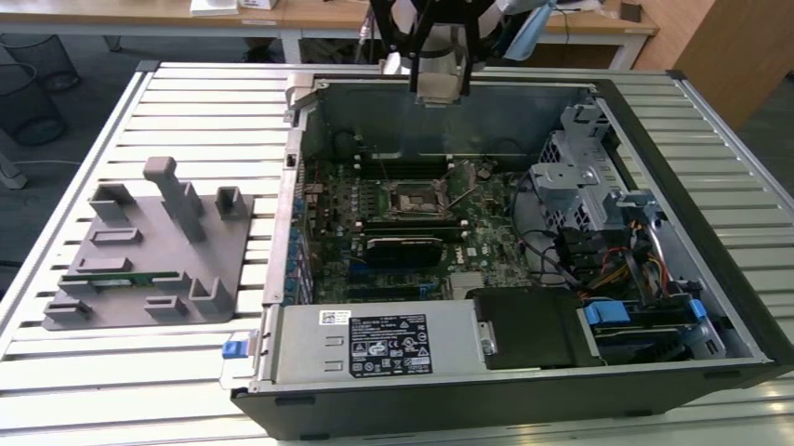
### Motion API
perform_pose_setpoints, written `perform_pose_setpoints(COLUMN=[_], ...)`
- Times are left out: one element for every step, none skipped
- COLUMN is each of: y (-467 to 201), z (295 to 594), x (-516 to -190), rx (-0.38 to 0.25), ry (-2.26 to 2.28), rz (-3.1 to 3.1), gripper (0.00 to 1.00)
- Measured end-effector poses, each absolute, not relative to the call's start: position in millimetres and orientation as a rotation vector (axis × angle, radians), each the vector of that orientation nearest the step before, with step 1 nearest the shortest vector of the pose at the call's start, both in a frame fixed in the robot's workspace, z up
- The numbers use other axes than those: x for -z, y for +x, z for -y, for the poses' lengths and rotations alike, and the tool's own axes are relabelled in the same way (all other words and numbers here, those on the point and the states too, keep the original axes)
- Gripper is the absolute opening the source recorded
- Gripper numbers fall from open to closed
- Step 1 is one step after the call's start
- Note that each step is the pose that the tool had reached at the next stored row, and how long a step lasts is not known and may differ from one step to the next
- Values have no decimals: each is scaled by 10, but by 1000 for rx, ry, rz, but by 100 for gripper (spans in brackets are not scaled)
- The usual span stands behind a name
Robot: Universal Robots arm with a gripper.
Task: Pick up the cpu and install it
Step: 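Place the cpu into insertion slot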
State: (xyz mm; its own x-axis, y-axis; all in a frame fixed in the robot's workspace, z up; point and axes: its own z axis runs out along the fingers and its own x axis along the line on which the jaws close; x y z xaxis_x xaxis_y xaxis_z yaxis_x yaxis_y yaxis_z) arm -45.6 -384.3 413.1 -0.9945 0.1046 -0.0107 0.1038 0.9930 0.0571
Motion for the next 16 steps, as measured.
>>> perform_pose_setpoints(y=[-456,-456,-456,-456,-456,-456,-456,-456,-456,-456,-456,-456,-456,-456,-456,-456], z=[3843,3843,3843,3843,3843,3843,3843,3843,3843,3843,3843,3844,3844,3844,3844,3844], x=[-4130,-4128,-4127,-4125,-4124,-4123,-4122,-4120,-4119,-4118,-4117,-4115,-4114,-4113,-4112,-4111], rx=[-88,-88,-88,-88,-88,-88,-87,-87,-87,-87,-87,-86,-86,-86,-86,-86], ry=[184,205,223,244,264,281,298,314,329,346,361,376,392,407,421,434], rz=[-3121,-3119,-3118,-3116,-3114,-3112,-3110,-3108,-3106,-3104,-3102,-3100,-3098,-3096,-3094,-3091], gripper=[53,53,53,53,53,53,53,53,53,53,53,53,53,53,53,53])
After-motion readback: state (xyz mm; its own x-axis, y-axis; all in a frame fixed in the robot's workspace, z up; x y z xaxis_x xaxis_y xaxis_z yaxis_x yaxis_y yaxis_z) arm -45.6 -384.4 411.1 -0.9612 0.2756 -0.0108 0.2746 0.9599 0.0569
